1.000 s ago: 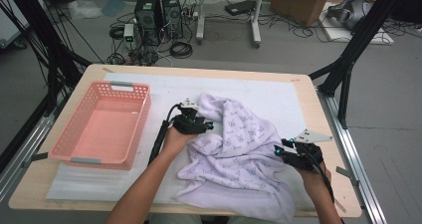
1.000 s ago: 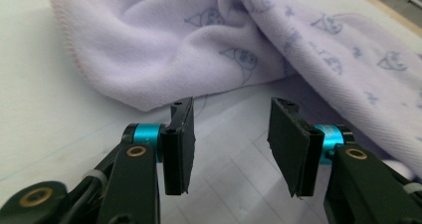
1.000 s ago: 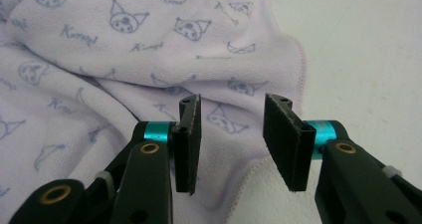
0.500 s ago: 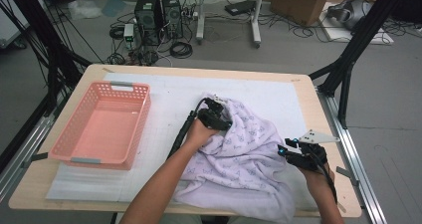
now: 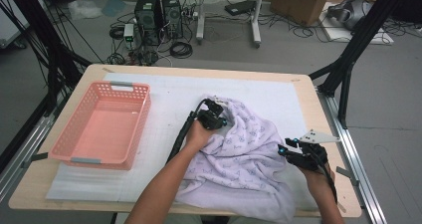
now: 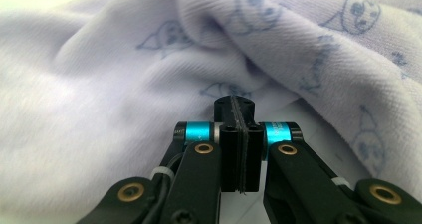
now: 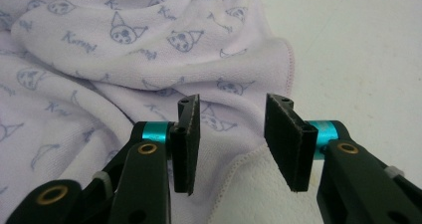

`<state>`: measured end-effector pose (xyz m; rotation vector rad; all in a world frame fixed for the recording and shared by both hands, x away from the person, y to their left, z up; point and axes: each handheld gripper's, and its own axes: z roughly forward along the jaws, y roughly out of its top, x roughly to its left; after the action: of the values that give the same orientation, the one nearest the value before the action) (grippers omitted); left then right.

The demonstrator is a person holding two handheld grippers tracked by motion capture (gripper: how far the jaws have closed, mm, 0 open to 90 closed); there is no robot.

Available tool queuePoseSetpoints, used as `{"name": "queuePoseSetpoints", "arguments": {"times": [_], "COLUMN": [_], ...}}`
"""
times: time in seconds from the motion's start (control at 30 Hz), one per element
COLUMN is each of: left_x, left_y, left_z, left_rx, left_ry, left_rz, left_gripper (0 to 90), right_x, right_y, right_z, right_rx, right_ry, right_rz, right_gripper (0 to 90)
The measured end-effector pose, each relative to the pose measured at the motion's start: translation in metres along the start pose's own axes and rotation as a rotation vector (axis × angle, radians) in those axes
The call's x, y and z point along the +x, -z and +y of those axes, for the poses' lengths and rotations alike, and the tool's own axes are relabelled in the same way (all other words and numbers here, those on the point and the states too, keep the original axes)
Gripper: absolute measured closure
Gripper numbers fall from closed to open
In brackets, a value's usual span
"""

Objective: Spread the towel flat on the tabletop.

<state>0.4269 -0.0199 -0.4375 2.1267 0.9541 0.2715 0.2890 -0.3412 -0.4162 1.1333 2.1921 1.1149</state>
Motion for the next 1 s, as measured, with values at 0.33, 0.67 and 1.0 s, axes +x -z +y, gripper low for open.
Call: {"name": "queuePoseSetpoints", "arguments": {"times": [0.33, 0.67, 1.0], "left_x": [-0.013, -0.054, -0.019], "left_y": [-0.002, -0.02, 0.008], "left_z": [-0.001, 0.008, -0.004], "left_rx": [-0.057, 0.014, -0.042], "left_ry": [0.037, -0.231, -0.04], "left_rz": [-0.086, 0.057, 0.001], "left_gripper": [56.4, 69.2, 87.9], "right_x": [0.003, 0.005, 0.0], "right_y": [-0.007, -0.008, -0.001], "right_z": [0.003, 0.003, 0.0], "right_rx": [0.007, 0.02, 0.008], "right_ry": [-0.001, 0.006, -0.01], "right_rz": [0.008, 0.001, -0.012], "right_gripper": [57.0, 57.1, 57.4]}}
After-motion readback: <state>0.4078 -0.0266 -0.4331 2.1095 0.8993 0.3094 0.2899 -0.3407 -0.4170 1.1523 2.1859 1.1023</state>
